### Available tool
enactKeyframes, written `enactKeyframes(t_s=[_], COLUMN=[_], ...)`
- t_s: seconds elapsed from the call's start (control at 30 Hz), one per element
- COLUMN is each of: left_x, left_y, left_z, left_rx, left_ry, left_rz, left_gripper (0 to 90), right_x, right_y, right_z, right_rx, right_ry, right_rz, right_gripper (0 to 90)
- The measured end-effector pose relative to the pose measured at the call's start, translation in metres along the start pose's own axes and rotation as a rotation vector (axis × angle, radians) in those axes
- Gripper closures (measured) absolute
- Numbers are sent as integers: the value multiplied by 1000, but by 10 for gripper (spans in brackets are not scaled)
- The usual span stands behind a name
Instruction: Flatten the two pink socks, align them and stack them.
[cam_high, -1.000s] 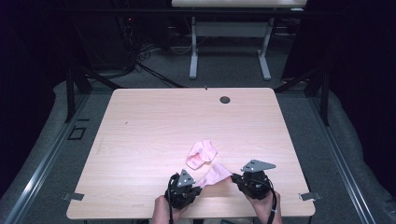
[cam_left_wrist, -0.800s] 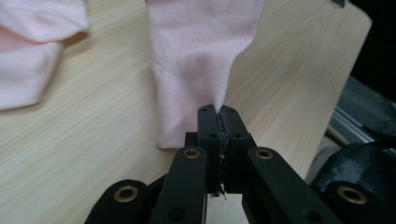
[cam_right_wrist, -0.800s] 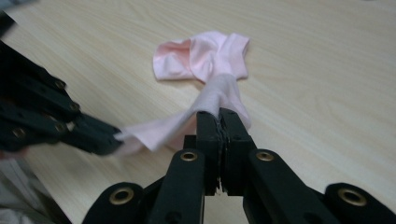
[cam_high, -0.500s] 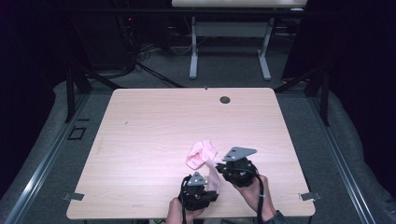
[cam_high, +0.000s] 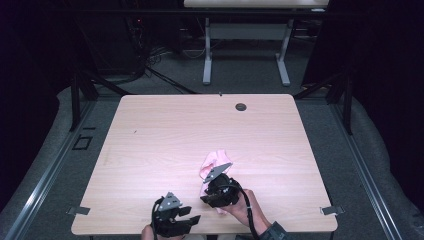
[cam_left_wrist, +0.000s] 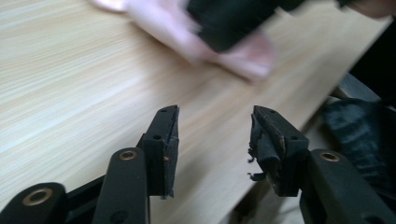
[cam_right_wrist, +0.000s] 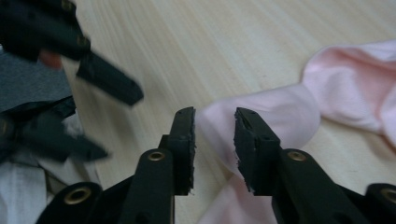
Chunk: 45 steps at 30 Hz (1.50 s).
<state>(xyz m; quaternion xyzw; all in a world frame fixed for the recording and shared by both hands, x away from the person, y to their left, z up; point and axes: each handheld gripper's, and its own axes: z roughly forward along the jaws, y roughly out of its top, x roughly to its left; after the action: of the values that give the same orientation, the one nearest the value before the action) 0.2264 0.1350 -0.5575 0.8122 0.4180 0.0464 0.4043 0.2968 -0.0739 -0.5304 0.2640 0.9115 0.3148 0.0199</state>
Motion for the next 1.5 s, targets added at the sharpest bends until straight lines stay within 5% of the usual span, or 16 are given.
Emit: enactKeyframes(t_s=[0.07,0.23,0.47,0.73,0.93,1.1,1.27,1.4,1.5], left_x=[9,14,0,-1,13,21,20,20,19], left_y=[2,10,25,36,35,37,38,38,41], left_z=[-5,-4,20,31,32,37,47,50,50], left_rx=[-8,-18,-5,4,31,68,105,114,108], left_ry=[29,56,46,89,142,160,148,145,132], left_rz=[-14,-19,11,0,-29,-55,-26,-1,11], left_gripper=[482,439,377,346,387,488,685,848,886], right_x=[-1,-4,-19,-19,-15,-14,-13,-14,-16], right_y=[-2,-11,-49,-74,-75,-75,-78,-81,-82], right_z=[-1,-22,-48,-35,-21,-18,-15,-17,-24], right_rx=[8,-79,-143,-130,-114,-95,-96,-102,-120], right_ry=[12,-1,-78,-70,-72,-87,-79,-98,-135], right_rz=[6,47,215,335,349,328,328,326,309], right_gripper=[543,424,433,463,541,677,839,874,877])
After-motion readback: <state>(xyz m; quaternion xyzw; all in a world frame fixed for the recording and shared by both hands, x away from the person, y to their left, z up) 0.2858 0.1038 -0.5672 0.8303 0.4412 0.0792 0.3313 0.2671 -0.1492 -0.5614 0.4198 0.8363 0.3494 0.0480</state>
